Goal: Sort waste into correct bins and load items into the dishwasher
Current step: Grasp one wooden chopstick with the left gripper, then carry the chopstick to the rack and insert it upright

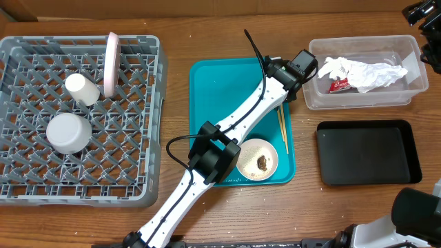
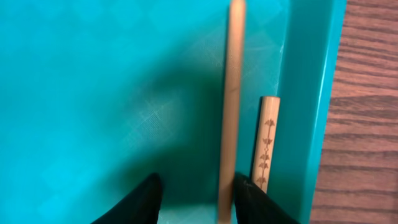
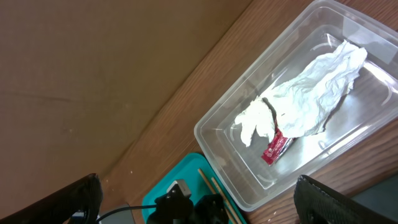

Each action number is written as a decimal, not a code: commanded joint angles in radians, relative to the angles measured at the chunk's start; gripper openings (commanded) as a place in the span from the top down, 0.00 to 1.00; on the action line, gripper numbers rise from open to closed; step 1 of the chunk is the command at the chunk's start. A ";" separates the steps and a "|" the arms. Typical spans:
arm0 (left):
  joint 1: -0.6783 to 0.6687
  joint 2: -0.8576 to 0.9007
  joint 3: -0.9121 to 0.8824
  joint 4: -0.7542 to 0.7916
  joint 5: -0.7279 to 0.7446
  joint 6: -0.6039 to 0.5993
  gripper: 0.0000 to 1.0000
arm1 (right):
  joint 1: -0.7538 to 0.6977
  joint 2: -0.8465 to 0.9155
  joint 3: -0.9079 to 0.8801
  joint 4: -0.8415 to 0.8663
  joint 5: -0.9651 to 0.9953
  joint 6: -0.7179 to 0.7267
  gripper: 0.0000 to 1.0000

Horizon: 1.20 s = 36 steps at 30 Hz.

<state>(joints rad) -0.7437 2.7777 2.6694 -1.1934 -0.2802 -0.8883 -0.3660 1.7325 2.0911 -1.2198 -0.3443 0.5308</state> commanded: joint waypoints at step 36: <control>0.565 -0.473 0.160 -0.496 0.304 0.805 0.96 | -0.002 -0.026 0.004 0.005 -0.009 0.005 0.00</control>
<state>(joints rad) -0.2356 2.2787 2.8517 -1.6474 0.0078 -0.4229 -0.3660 1.7325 2.0911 -1.2198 -0.3447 0.5308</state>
